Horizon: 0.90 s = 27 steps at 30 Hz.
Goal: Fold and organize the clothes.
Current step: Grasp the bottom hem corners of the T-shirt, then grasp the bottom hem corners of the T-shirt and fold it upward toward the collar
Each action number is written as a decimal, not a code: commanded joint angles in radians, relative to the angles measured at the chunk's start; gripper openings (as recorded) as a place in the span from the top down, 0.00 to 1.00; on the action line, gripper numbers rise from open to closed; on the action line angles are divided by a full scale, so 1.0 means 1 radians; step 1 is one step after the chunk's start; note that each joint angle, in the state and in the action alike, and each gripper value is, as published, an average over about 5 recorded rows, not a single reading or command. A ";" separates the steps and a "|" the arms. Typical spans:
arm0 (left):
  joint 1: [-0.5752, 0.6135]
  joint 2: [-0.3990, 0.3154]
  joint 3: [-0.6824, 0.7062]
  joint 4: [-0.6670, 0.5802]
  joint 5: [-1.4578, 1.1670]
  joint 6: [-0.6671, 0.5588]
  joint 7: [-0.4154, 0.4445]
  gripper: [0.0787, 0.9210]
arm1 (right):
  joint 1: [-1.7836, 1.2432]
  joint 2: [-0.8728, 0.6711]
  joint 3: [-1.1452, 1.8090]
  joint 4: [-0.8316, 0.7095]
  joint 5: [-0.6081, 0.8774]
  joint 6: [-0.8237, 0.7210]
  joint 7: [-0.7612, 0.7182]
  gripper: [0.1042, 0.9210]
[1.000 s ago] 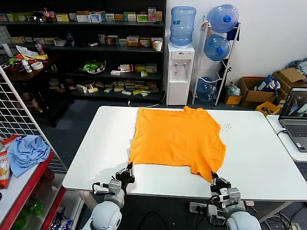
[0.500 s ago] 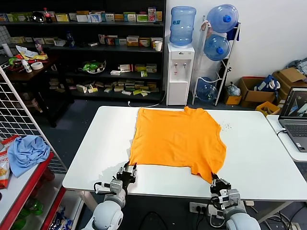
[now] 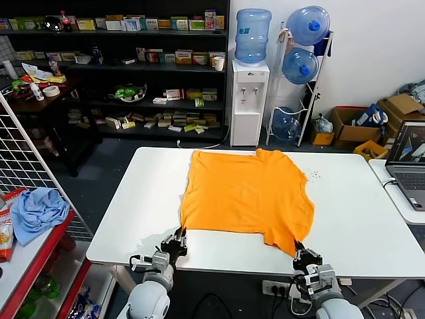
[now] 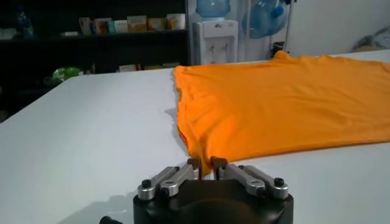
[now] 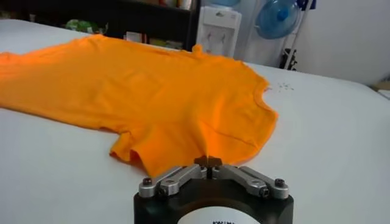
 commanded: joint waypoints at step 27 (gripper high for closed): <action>0.118 0.121 0.003 -0.231 0.071 -0.052 -0.015 0.99 | -0.148 -0.172 0.094 0.183 0.025 0.063 0.042 0.98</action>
